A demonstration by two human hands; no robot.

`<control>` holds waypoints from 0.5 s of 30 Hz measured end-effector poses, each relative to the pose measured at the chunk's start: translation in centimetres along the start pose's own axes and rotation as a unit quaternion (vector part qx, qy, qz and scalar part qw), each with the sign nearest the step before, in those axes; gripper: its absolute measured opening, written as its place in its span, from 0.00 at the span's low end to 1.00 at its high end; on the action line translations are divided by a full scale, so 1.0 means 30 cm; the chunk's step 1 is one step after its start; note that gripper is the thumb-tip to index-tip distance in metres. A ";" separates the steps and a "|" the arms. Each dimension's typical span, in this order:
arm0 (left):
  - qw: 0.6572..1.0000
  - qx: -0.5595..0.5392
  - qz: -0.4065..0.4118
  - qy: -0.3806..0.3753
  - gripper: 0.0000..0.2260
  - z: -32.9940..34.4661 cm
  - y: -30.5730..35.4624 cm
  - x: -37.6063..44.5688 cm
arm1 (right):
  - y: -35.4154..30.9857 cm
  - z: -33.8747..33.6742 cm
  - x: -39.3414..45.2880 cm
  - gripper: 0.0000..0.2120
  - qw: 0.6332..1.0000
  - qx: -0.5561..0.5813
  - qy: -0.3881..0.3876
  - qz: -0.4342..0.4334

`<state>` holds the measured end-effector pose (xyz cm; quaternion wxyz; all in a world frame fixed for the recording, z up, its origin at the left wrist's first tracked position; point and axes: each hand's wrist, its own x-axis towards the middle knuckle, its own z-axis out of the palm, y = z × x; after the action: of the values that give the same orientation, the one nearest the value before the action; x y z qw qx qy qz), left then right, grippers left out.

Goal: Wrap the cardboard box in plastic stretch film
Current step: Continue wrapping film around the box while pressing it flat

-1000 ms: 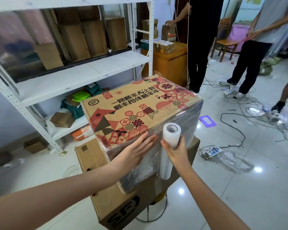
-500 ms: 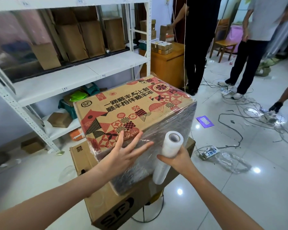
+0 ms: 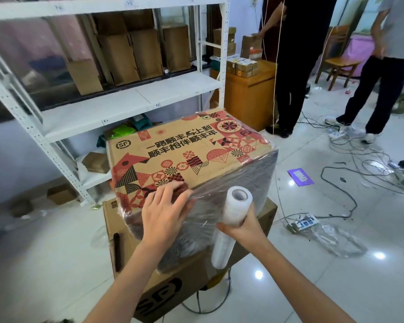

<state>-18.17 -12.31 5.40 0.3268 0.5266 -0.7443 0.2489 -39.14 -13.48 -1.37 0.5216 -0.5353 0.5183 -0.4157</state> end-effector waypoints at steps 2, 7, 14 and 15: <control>1.000 -0.014 -0.003 0.015 0.11 0.004 -0.003 -0.002 | 0.003 -0.016 0.008 0.42 0.999 -0.010 -0.037 0.012; 1.000 -0.019 0.007 0.000 0.11 -0.004 -0.010 -0.003 | 0.011 -0.055 0.021 0.39 0.997 -0.011 -0.075 0.004; 0.998 0.000 -0.004 0.067 0.10 0.008 0.010 -0.007 | 0.010 -0.083 0.020 0.32 0.997 -0.026 -0.076 -0.005; 0.996 0.008 0.005 0.084 0.10 0.014 0.012 -0.010 | 0.004 -0.089 0.020 0.33 0.997 -0.030 -0.069 -0.007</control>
<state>-18.53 -12.30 4.88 0.3827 0.5024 -0.7148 0.3004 -41.72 -14.42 -1.24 0.5373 -0.5812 0.4896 -0.3656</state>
